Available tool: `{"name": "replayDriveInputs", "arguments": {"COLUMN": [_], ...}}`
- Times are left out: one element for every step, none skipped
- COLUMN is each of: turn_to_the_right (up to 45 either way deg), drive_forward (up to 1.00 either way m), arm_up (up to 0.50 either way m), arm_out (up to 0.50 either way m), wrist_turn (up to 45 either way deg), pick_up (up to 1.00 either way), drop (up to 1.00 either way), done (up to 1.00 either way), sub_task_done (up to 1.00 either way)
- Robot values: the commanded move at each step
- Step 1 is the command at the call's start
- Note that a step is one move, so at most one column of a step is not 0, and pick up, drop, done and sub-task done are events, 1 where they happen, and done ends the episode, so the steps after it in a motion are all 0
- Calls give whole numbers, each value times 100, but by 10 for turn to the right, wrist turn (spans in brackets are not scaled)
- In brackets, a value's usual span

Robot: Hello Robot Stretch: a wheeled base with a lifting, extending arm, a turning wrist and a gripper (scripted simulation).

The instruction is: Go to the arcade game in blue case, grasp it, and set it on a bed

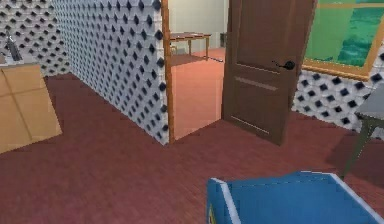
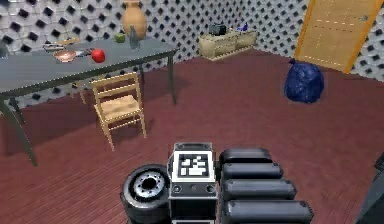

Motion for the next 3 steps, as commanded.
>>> {"name": "replayDriveInputs", "arguments": {"turn_to_the_right": [0, 0, -90], "drive_forward": [100, 100, 0], "arm_up": [0, 0, 0], "arm_out": [0, 0, 0], "wrist_turn": [0, 0, 0], "pick_up": [0, 0, 0], "drop": [0, 0, 0], "done": [0, 0, 0], "sub_task_done": [0, 0, 0]}}
